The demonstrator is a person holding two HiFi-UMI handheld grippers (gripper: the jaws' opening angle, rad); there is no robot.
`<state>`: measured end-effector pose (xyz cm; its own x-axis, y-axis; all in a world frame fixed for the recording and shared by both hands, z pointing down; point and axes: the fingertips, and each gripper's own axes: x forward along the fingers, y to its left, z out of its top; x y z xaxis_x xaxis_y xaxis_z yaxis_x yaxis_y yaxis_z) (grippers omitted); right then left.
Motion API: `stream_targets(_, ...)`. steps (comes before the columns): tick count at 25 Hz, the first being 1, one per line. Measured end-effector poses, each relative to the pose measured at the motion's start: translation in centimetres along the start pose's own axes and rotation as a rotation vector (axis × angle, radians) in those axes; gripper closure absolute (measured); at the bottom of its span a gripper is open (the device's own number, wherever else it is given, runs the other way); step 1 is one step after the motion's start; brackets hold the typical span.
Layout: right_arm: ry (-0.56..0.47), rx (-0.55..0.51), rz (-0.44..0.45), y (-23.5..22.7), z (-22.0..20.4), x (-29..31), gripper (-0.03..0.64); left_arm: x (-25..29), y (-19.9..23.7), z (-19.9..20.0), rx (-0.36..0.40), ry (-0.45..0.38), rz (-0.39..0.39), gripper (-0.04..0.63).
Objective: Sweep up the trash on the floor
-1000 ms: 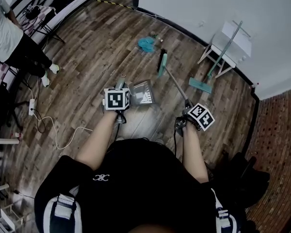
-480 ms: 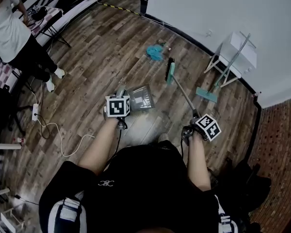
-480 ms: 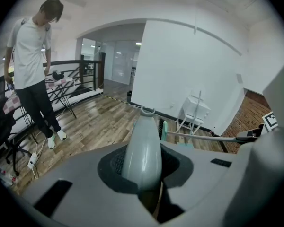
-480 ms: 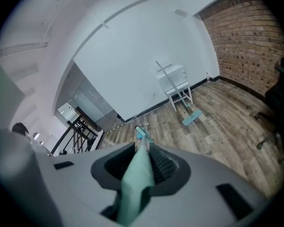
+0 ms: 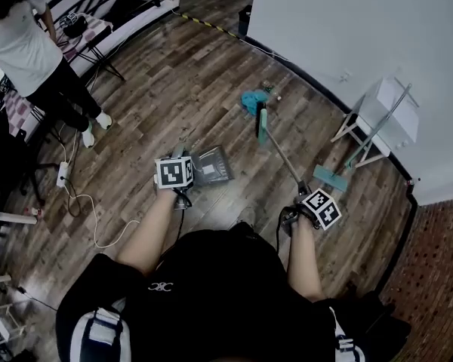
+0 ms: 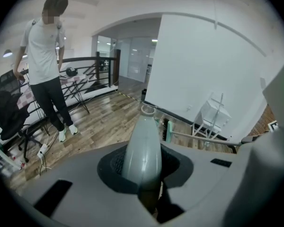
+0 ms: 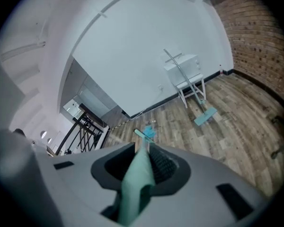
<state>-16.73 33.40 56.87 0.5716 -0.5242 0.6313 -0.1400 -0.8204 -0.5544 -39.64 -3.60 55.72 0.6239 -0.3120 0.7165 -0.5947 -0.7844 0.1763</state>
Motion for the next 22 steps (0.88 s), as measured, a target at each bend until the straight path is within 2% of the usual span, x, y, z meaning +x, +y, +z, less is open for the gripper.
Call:
stream_targets(5,0.066,-0.007,0.044,0.0,6.2,5.0,0.517,2.1,-1.9,3.8,-0.075,-0.023,0.070,0.528)
stream_targets(10,0.087,-0.049,0.080,-0.1,11.2,8.7,0.517,4.5,-5.2,7.6,-0.102,-0.072,0.108,0.528)
stream_targets(16,0.090,-0.046,0.090,-1.1,15.5,11.4,0.517,6.8,-8.5,11.5,-0.113,-0.125,0.124,0.528)
stream_targets(22,0.054,-0.024,0.095,-1.0,17.6,12.8,0.517,9.0,-9.8,14.2,-0.132,-0.125,0.109,0.528)
